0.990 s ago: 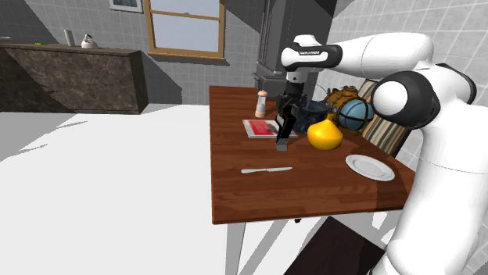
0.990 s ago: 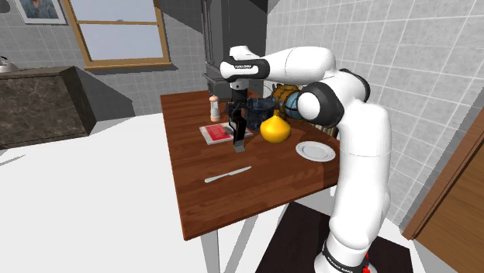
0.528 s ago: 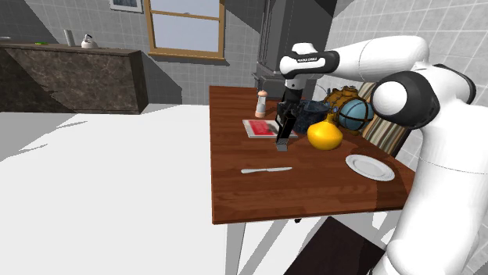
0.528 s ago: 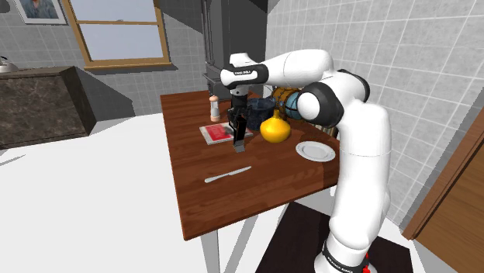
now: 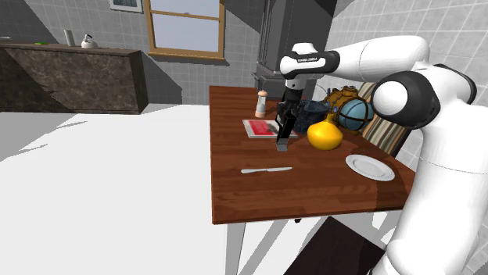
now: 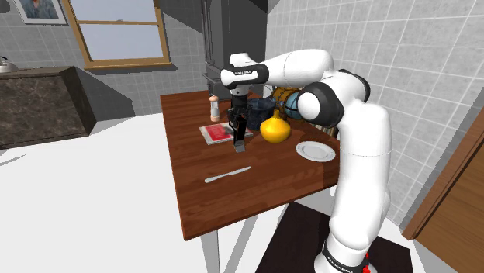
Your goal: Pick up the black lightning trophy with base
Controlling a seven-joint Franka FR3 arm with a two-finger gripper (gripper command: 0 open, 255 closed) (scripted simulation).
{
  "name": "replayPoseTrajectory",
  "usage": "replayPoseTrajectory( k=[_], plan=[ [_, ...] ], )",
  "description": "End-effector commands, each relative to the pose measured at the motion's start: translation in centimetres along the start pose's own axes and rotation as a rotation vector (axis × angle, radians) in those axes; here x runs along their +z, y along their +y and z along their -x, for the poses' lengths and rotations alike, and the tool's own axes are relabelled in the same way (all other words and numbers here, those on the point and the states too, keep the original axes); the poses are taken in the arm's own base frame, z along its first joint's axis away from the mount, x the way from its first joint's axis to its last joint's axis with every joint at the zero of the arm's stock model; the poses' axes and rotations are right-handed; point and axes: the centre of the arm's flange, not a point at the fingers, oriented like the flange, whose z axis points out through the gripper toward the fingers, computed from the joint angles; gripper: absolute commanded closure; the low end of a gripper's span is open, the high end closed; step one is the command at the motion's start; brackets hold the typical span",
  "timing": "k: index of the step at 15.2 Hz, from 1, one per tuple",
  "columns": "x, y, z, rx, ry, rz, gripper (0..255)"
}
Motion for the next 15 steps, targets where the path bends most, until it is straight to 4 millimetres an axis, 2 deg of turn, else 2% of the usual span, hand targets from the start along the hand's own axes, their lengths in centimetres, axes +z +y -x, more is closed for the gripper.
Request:
replayPoseTrajectory(
  k=[1,15],
  plan=[
    [0.1,-0.1,0.0,0.000,-0.004,0.000,255],
    [-7.3,-0.1,0.0,0.000,-0.004,0.000,255]
  ],
)
